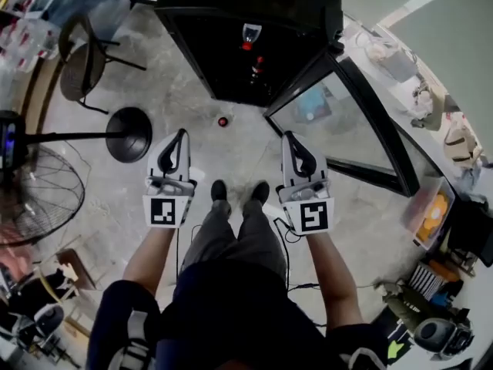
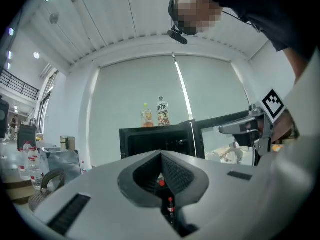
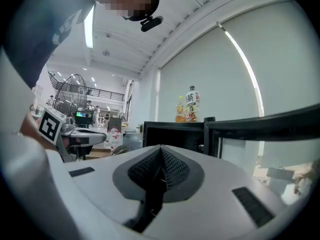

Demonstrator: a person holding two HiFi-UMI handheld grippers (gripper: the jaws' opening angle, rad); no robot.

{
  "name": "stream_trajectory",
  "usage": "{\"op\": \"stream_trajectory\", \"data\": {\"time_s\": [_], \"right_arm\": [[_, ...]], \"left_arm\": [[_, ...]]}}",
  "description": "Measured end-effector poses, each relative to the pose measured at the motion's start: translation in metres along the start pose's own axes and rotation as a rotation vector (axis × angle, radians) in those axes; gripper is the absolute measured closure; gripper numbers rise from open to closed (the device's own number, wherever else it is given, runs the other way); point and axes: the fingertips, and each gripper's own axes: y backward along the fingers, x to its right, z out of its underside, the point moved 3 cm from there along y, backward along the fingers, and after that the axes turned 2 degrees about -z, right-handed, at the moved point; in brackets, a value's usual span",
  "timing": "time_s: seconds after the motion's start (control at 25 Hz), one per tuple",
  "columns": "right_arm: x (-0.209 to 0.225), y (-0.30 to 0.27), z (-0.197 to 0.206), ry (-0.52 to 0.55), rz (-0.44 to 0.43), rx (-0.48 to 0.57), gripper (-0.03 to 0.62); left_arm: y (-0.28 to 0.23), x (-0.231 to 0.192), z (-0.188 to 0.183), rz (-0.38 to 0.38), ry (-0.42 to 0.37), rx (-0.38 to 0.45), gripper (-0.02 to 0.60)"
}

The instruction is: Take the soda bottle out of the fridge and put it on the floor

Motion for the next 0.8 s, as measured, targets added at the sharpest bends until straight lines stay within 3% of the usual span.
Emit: {"op": "stream_trajectory", "data": {"time_s": [0.44, 0.8], "right_arm": [[0.006, 0.042, -0.079, 0.011, 0.063, 0.039, 0.576], [0.004, 0.069, -0.106, -0.008, 0.1, 0.032, 0.576]], "left_arm": [[0.016, 0.006, -0.096, -0.003, -0.035, 0.062, 0.558], [0.038, 0.012, -0.132, -0.019, -0.033, 0.078, 0.558]]}}
